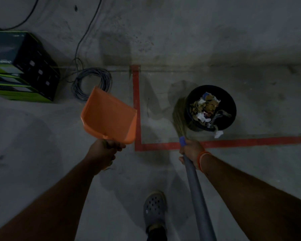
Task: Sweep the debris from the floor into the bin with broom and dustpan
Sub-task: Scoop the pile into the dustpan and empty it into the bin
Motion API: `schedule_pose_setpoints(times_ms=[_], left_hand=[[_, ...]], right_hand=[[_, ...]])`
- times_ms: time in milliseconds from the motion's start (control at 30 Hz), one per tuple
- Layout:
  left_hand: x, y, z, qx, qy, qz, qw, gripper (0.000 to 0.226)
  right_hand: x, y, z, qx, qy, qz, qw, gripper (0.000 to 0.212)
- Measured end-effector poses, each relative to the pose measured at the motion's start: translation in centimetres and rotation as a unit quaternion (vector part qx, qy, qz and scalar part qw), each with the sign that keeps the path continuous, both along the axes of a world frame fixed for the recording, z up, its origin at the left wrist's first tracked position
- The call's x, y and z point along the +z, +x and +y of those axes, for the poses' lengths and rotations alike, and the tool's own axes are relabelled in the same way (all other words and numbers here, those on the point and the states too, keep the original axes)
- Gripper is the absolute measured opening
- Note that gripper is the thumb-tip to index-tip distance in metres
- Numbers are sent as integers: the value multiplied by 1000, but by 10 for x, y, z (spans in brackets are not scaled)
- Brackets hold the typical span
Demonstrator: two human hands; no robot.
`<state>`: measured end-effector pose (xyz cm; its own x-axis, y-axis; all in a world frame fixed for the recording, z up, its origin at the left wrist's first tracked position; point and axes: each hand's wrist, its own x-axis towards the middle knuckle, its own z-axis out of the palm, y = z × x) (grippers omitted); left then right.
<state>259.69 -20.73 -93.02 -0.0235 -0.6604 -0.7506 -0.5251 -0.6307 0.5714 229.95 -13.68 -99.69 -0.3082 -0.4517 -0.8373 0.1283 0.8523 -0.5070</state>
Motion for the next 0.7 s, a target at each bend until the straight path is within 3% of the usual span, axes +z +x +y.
schedule_pose_setpoints(times_ms=[333,700], left_hand=[[6,-63,178,54,-36,9,998,32],[4,-116,391,99,9,32,995,36]], right_hand=[[30,-49,138,115,-4,-28,993,22],[52,-118,345,204,18,-14,979,45]])
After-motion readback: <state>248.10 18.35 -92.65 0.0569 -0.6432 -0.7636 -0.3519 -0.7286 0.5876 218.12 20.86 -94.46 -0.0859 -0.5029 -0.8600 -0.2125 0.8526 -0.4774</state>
